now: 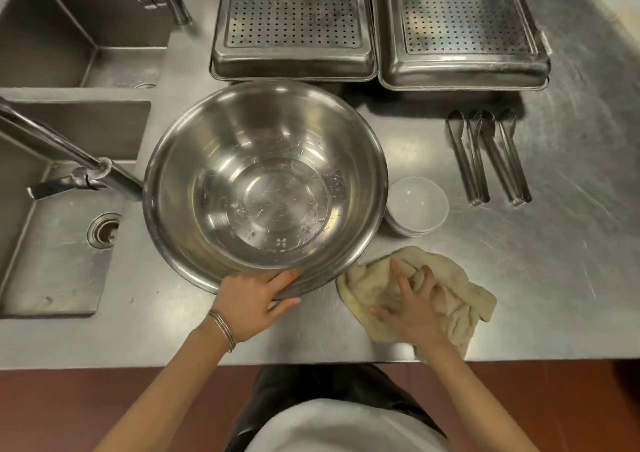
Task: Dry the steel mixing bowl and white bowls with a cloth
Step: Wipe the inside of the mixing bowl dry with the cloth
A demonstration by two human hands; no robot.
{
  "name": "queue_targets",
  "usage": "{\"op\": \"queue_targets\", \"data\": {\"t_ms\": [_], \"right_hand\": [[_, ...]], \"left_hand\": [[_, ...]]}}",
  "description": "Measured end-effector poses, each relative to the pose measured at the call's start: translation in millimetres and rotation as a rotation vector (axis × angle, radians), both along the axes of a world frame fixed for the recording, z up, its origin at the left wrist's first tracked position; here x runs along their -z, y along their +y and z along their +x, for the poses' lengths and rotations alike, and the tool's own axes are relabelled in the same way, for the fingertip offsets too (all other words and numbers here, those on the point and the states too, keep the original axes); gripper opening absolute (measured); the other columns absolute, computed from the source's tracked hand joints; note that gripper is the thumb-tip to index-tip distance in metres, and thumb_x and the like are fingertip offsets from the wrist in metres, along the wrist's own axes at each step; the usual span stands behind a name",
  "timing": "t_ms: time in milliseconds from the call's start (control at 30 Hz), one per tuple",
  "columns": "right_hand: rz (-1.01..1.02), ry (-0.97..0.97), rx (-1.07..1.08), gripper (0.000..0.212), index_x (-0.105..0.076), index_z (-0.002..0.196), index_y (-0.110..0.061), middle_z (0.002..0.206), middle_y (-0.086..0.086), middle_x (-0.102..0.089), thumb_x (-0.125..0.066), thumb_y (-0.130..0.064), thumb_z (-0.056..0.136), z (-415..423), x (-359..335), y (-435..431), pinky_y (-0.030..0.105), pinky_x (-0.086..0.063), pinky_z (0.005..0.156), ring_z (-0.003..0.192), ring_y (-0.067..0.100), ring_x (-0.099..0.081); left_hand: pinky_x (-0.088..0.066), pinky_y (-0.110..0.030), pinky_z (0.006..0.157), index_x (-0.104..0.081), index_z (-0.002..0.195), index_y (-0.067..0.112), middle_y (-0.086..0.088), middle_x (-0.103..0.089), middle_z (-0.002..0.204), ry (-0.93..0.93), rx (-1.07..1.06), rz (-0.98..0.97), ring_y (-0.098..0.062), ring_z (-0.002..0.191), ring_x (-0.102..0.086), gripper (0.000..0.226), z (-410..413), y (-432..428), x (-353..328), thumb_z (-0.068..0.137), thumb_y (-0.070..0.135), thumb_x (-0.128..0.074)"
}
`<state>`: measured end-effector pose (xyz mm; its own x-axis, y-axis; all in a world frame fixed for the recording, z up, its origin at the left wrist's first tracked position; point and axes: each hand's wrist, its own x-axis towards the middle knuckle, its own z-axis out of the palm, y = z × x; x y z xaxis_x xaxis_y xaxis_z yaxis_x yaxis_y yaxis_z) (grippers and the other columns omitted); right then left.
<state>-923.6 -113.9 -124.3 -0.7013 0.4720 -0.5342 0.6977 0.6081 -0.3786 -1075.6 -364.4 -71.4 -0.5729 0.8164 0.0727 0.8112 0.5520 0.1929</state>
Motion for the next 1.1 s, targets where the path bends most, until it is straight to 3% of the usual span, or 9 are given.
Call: {"op": "queue_targets", "data": {"t_ms": [100, 200, 300, 433, 533, 633, 800, 1000, 1100], "right_hand": [[0.200, -0.050, 0.026, 0.091, 0.006, 0.139, -0.052, 0.144, 0.012, 0.003, -0.053, -0.070, 0.072, -2.9, 2.8, -14.1, 0.059, -0.036, 0.096, 0.126, 0.043, -0.017], [0.369, 0.067, 0.048, 0.077, -0.021, 0.136, -0.038, 0.124, 0.025, -0.031, -0.067, -0.047, 0.075, -6.6, 3.6, -27.3, 0.055, -0.046, 0.076, 0.103, 0.044, -0.040], [0.216, 0.229, 0.117, 0.056, -0.043, 0.129, -0.022, 0.115, 0.025, -0.042, -0.067, -0.016, 0.079, -11.2, 0.4, -25.2, 0.036, -0.039, 0.076, 0.097, 0.042, -0.049], [0.104, 0.444, 0.262, 0.026, -0.059, 0.114, -0.006, 0.106, 0.016, -0.045, -0.055, -0.005, 0.088, -11.2, -43.8, -17.1, 0.023, -0.031, 0.079, 0.093, 0.032, -0.051], [0.115, 0.627, 0.334, 0.022, -0.062, 0.106, -0.013, 0.107, 0.010, -0.049, -0.056, -0.003, 0.087, -13.7, -102.5, -23.1, 0.016, -0.034, 0.069, 0.090, 0.019, -0.049], [0.120, 0.839, 0.264, 0.018, -0.060, 0.102, -0.028, 0.100, 0.002, -0.051, -0.057, -0.019, 0.085, -29.2, -167.1, -43.7, 0.007, -0.037, 0.072, 0.088, -0.002, -0.048], [-0.061, 1.023, 0.133, 0.026, -0.063, 0.097, -0.033, 0.095, -0.006, -0.051, -0.050, -0.028, 0.075, -89.4, -219.6, -96.8, 0.005, -0.037, 0.075, 0.088, -0.006, -0.048], [0.003, 0.469, -0.129, 0.031, -0.065, 0.107, -0.023, 0.109, 0.004, -0.044, -0.058, -0.004, 0.083, -177.0, -124.6, -126.3, 0.001, -0.023, 0.081, 0.093, 0.008, -0.043], [0.027, 0.110, -0.254, 0.038, -0.053, 0.126, -0.017, 0.130, 0.015, -0.040, -0.055, -0.028, 0.089, -197.5, -76.7, -133.4, 0.014, -0.024, 0.092, 0.116, 0.021, -0.041]], "left_hand": [[-0.026, -0.016, 0.040, -0.062, 0.110, 0.033, 0.018, -0.068, 0.078, -0.010, 0.027, -0.010, -0.008, 0.048, -0.059, 0.052, 10.2, -19.1, -2.4, 0.092, 0.060, -0.020], [-0.026, -0.015, 0.039, -0.064, 0.108, 0.032, 0.019, -0.068, 0.081, -0.022, 0.061, -0.021, -0.007, 0.051, -0.059, 0.050, 11.8, -39.4, -2.9, 0.092, 0.058, -0.024], [-0.032, -0.017, 0.038, -0.062, 0.107, 0.032, 0.017, -0.068, 0.080, -0.052, 0.116, -0.042, -0.008, 0.052, -0.059, 0.050, 1.1, -57.2, -5.5, 0.092, 0.060, -0.024], [-0.041, -0.014, 0.050, -0.059, 0.114, 0.032, 0.017, -0.069, 0.085, -0.165, 0.242, -0.071, -0.002, 0.064, -0.062, 0.050, -20.0, -79.3, -14.1, 0.093, 0.060, -0.024], [-0.037, -0.012, 0.069, -0.064, 0.108, 0.032, 0.017, -0.068, 0.086, -0.155, 0.251, -0.054, -0.002, 0.074, -0.062, 0.045, -42.5, -102.5, -17.8, 0.097, 0.049, -0.024], [-0.031, -0.031, 0.100, -0.066, 0.105, 0.030, 0.012, -0.069, 0.098, -0.036, 0.111, -0.029, -0.011, 0.100, -0.062, 0.047, -73.7, -132.5, -13.8, 0.097, 0.046, -0.022], [-0.016, -0.044, 0.114, -0.058, 0.122, 0.018, -0.009, -0.047, 0.139, -0.036, -0.237, -0.039, -0.024, 0.137, -0.029, 0.058, -109.0, -159.4, -7.6, 0.088, 0.055, -0.029], [0.007, -0.015, 0.105, -0.011, 0.147, 0.008, -0.007, 0.009, 0.154, -0.235, -0.447, 0.136, -0.015, 0.140, 0.016, 0.080, -120.1, -137.0, -9.8, 0.084, 0.019, -0.060], [0.005, -0.010, 0.104, -0.001, 0.146, 0.006, -0.006, 0.016, 0.153, -0.311, -0.558, 0.269, -0.016, 0.140, 0.017, 0.088, -121.7, -129.0, -1.7, 0.080, 0.002, -0.059]]}}
